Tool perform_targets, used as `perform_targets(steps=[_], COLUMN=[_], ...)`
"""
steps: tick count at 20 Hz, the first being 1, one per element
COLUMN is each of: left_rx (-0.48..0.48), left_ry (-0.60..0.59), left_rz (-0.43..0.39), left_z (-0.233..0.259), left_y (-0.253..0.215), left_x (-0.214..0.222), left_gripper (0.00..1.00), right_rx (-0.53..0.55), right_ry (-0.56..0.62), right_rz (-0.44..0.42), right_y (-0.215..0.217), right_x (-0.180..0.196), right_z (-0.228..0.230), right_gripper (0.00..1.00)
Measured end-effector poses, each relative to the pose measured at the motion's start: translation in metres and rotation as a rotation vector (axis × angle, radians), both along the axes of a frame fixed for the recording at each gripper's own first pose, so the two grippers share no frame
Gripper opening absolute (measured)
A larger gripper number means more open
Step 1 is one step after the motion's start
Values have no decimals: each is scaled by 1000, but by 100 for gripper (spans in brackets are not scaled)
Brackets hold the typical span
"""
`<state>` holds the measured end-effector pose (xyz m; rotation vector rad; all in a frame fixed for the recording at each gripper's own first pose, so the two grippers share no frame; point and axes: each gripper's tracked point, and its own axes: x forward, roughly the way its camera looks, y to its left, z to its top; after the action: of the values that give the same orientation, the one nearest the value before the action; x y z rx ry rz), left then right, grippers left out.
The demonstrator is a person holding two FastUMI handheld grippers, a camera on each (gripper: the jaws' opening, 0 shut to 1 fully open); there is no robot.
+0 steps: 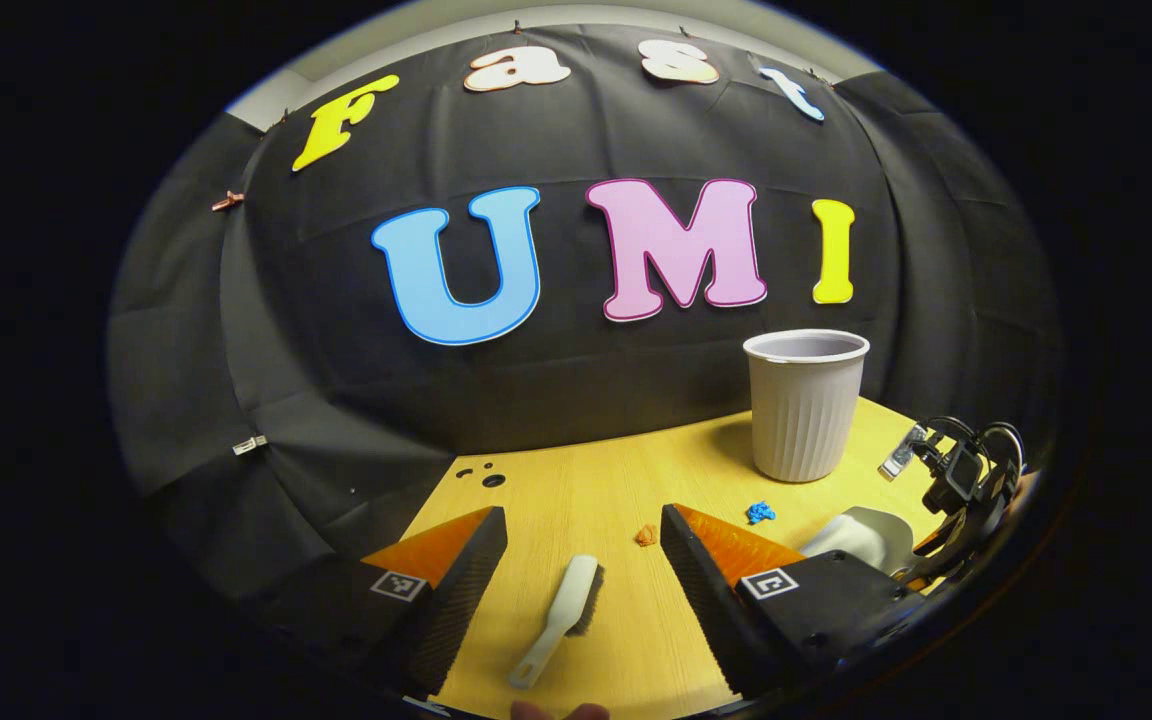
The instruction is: Pick up the small broom and dustpan from the desktop, sweep the trash into the dustpan with the broom, and then empty the trash into the garbage bin.
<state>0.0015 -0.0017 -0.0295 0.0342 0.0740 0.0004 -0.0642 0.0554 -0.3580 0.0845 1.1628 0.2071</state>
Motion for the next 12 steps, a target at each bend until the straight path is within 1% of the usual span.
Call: perform_targets(steps=[1, 3, 4, 5, 6, 7, 9, 11, 12], left_rx=[-2, -5, -5, -5, -6, -6, -7, -10, -9], left_ry=[3, 7, 8, 8, 10, 12, 18, 28, 34], left_rz=[2, 6, 9, 10, 11, 12, 13, 13, 12], left_z=[-2, -1, -3, -2, -3, -4, -5, -7, -9], left_y=[0, 1, 2, 3, 3, 4, 4, 4, 4], left_x=[0, 0, 1, 1, 1, 2, 5, 7, 8], left_gripper=[98, 98, 98, 98, 98, 98, 98, 98, 98], right_rx=[2, 13, 16, 15, 14, 20, 27, 43, 45], right_ry=[9, 23, 22, 27, 35, 44, 61, 53, 56], right_rz=[4, 10, 2, 0, -4, -10, 1, 21, 17], right_y=[1, 6, 7, 6, 5, 5, 6, 6, 5], right_x=[-1, 0, 3, 2, 3, 3, 4, 3, 2], right_z=[-1, -3, -3, -2, 0, -1, -2, -2, -2], right_gripper=[84, 83, 81, 74, 70, 57, 39, 38, 38])
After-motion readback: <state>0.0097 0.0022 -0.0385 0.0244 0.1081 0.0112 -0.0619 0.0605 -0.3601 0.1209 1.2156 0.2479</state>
